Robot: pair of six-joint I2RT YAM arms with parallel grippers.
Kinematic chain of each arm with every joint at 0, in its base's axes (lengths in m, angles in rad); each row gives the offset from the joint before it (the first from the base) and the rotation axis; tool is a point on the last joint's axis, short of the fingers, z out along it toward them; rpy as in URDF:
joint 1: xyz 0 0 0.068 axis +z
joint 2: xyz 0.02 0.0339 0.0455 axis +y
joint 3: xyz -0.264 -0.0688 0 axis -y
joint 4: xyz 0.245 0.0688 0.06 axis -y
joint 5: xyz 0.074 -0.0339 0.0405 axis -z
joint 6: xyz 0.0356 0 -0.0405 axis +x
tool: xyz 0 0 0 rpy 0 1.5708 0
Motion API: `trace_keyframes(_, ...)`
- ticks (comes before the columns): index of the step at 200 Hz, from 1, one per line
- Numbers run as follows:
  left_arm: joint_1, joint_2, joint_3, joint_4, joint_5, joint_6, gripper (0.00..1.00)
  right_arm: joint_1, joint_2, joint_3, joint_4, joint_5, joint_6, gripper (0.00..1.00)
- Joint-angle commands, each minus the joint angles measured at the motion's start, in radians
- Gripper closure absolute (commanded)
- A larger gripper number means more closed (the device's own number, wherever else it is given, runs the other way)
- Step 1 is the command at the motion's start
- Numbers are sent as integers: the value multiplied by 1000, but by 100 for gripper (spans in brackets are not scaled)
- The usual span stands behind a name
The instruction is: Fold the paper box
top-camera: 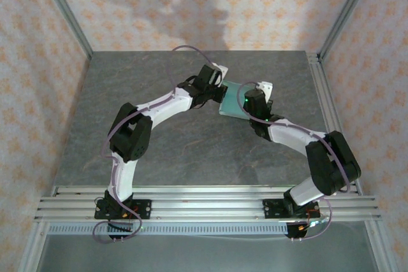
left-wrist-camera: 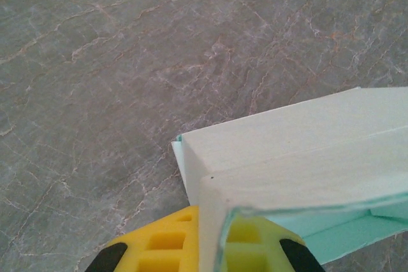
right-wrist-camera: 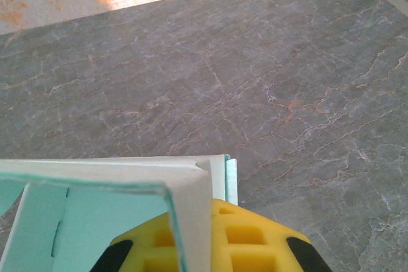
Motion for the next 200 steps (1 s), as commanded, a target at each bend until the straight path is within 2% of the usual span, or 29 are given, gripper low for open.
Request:
trace_keyframes(1, -19, 9, -39, 52, -30, -40, 100, 6, 4, -36, 170, 15, -5, 100)
trace_keyframes(76, -33, 10, -114, 116, -69, -84, 100, 10, 36, -145, 338, -25, -62, 100)
trace_keyframes(133, -41, 7, -153, 146, -99, -117, 100, 11, 55, -188, 387, -41, -60, 100)
trace_keyframes(182, -44, 12, -118, 88, -90, -196, 100, 14, 55, -183, 367, -35, -51, 100)
trace_keyframes(200, -44, 24, -70, -7, -106, -226, 100, 16, 48, -175, 353, -35, -53, 100)
